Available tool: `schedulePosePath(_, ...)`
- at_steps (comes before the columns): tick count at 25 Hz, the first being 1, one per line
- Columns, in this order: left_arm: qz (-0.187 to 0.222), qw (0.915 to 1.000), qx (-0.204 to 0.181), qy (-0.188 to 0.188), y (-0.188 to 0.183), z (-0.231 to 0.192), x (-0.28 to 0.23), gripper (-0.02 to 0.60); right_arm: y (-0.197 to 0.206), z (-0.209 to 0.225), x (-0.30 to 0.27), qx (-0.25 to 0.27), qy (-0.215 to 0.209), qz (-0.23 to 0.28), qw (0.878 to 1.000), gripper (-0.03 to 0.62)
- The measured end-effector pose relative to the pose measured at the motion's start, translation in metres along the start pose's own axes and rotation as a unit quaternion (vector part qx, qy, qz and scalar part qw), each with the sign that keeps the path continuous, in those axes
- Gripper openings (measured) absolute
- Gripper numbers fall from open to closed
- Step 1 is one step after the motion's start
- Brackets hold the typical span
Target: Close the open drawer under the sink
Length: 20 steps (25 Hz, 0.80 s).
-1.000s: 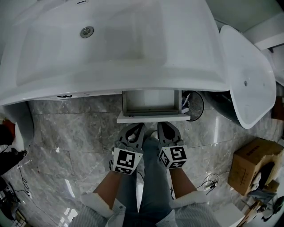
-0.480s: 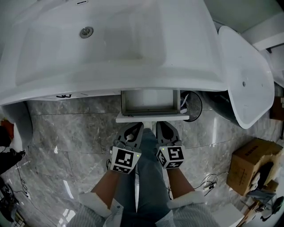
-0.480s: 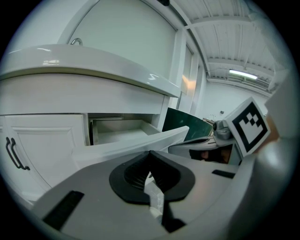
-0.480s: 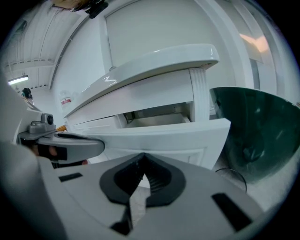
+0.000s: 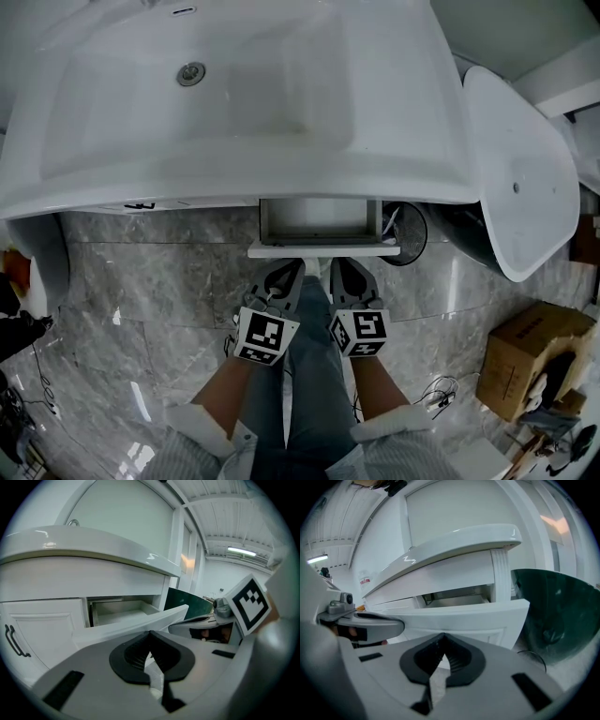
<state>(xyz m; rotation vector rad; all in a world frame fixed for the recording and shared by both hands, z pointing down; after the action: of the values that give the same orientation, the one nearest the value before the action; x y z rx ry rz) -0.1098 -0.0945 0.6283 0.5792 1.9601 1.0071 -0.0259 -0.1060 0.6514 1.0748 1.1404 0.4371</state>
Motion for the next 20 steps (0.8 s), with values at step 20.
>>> schedulePosePath(20,0.000,0.9999,-0.013,-0.009,-0.019,-0.020,-0.027,0.015,-0.018,0.011,-0.031,0.009,-0.006,0.009,1.000,0.009)
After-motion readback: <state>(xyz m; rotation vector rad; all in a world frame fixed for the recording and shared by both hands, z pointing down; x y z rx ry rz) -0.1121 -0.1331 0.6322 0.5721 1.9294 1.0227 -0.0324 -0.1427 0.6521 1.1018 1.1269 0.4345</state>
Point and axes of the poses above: the fingertips, and each gripper's own axes: x backward along the fingers, z to its right, y out of its underside, the point moved 1 cm from there along x, backward along the fingers, and after that the axes turned 12 degrees about x, right-handed, at the moved point
